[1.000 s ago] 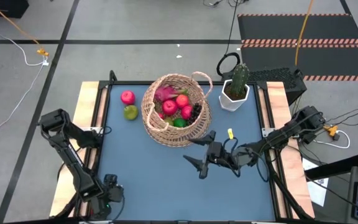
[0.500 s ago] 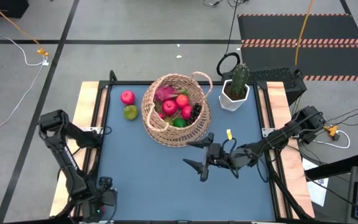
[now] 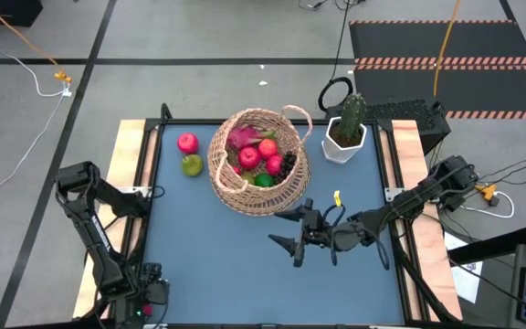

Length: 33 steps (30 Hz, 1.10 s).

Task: Build produce basket
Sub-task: Put the tomato into the brown basket

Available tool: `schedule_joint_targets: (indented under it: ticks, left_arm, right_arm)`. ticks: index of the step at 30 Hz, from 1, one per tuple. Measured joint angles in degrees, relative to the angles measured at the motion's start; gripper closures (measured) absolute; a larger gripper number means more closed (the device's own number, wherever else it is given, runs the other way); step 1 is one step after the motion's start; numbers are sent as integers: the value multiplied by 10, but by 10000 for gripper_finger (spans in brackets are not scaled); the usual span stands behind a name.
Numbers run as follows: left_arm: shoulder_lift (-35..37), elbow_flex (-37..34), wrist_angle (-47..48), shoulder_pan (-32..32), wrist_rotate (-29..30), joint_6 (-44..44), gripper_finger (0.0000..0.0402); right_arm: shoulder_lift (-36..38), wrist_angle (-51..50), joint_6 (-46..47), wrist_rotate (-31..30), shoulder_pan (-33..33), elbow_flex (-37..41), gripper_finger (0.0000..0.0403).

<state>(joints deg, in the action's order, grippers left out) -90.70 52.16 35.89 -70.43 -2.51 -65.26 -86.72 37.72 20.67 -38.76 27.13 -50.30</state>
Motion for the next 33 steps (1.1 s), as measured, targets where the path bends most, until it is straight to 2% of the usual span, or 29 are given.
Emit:
schedule_joint_targets:
  ticks: [3, 6, 9, 12, 19, 24, 27, 33]
  left_arm:
    - [0, 0, 0, -5, -17, -22, 9]
    - [0, 0, 7, -9, -89, -35, 9]
    - [-1, -1, 8, -8, -126, -67, 9]
    - [-1, -1, 8, -12, -127, -82, 9]
    - [-1, -1, 27, -21, -29, -103, 9]
    - [-1, -1, 69, -21, 26, -56, 15]
    - [-1, -1, 91, -14, 85, -9, 43]
    - [-1, -1, 87, 5, 239, 74, 134]
  right_arm:
    - [0, 9, -12, -1, 0, 0, 85]
    - [0, 23, -19, -1, 0, 0, 85]
    - [0, 34, -26, -1, 0, 0, 85]
    - [0, 47, -32, -1, -1, -1, 85]
    - [0, 55, -34, 0, 0, -1, 85]
    - [0, 58, -34, 0, -1, -1, 85]
    - [0, 58, -24, 0, 0, -1, 85]
    - [-10, 58, 4, 1, 3, -1, 85]
